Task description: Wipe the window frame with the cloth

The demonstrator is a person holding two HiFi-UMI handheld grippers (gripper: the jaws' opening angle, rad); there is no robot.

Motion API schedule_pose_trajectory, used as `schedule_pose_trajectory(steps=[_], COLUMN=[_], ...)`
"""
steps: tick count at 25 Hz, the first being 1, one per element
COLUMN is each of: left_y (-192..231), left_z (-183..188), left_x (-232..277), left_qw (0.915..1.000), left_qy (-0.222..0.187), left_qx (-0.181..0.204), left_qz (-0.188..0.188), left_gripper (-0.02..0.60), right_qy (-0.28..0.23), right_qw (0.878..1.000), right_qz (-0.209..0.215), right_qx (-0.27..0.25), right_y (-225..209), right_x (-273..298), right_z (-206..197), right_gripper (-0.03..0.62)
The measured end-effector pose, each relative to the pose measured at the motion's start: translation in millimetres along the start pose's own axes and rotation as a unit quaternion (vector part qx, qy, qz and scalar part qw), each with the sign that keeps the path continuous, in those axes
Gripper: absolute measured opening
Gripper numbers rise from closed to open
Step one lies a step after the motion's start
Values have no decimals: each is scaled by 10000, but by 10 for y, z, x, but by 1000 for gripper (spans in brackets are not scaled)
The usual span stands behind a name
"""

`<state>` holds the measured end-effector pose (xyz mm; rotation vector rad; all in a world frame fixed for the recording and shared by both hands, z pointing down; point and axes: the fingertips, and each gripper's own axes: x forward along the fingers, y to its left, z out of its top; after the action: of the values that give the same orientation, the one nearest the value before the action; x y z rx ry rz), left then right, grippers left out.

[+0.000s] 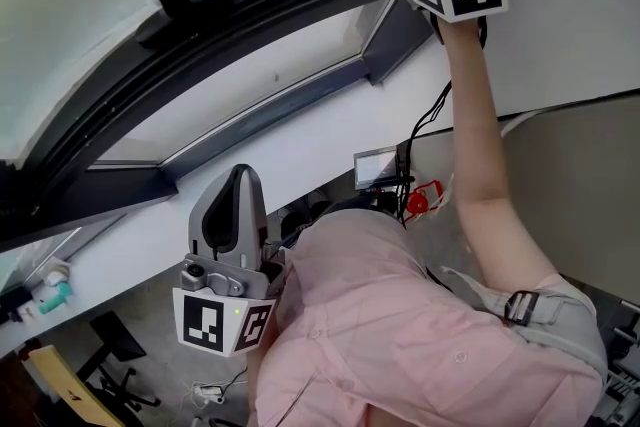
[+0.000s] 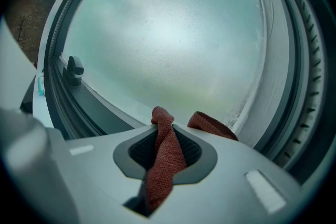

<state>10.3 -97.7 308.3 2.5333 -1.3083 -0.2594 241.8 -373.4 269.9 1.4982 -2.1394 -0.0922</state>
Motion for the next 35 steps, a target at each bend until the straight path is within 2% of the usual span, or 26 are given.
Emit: schedule_pose_trajectory(steps=[10,15,22,26,29,31,34,35], left_y=[-204,-294,-510,-608,-595,-583,-578,-576], left_z=[-98,-140,-254,-253,-229,-234,-247,-247], left_x=[-110,-159,-170,-182,-213,-228,-253,-259], left_qw=[10000,9998,9997,9995,9991,9990,9990,9990], left_qy=[47,-11,-124,-196,-257,-260,-239,-239], left_qx=[53,131,165,191,229,233,226,219], left_qz=[47,159,135,142,234,267,288,294], left_gripper=[-3,-3,-3,-3,-3,-3,-3,-3], right_qy=[-137,-131,-370,-134,-106,-134,-267,-262], right_qw=[9999,9996,9992,9996,9995,9996,9994,9994], right_qz=[-49,-221,150,-163,-216,-156,238,227], right_qx=[-85,-153,-77,-205,-214,-188,-19,-22], right_y=[42,7,168,9,-13,13,187,187], right_x=[-23,-18,-6,-35,-36,-23,10,8], right_z=[26,-1,98,12,-6,7,50,44], right_gripper=[60,60,60,60,58,58,58,58])
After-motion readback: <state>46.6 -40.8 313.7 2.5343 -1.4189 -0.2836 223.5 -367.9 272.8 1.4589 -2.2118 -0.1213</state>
